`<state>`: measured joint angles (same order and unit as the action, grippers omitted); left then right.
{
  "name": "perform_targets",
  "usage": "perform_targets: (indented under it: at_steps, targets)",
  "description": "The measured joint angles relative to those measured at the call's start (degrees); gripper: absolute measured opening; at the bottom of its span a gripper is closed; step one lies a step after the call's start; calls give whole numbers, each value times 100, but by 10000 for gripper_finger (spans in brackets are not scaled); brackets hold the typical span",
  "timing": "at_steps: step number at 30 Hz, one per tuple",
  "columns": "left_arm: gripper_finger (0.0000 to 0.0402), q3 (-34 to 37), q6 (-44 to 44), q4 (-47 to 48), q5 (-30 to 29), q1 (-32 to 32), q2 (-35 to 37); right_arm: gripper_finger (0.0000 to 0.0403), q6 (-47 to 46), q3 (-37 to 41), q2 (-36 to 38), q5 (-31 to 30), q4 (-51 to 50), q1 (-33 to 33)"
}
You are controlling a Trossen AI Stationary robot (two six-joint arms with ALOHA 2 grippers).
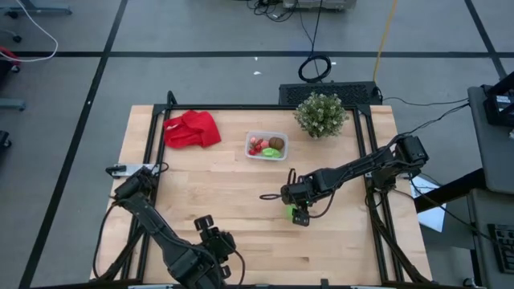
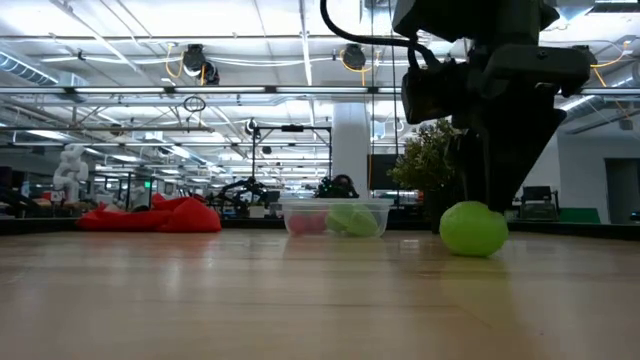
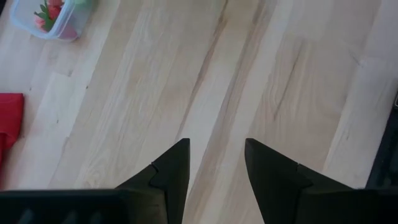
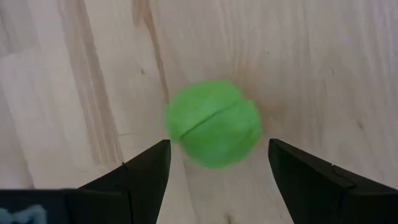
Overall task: Pick and placing Produce into tupperware
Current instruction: Put the cabbage into the bin
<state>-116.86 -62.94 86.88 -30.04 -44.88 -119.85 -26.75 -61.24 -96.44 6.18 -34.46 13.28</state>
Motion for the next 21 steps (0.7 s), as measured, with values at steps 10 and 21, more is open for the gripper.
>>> perform_targets:
  at_steps: [10, 21]
  targets:
    - [159, 0, 96, -5, 2, 61, 0, 263, 43, 3, 0, -1, 0, -13]
    - [159, 0, 106, -5, 3, 61, 0, 263, 43, 2, 20, 42, 96, -208]
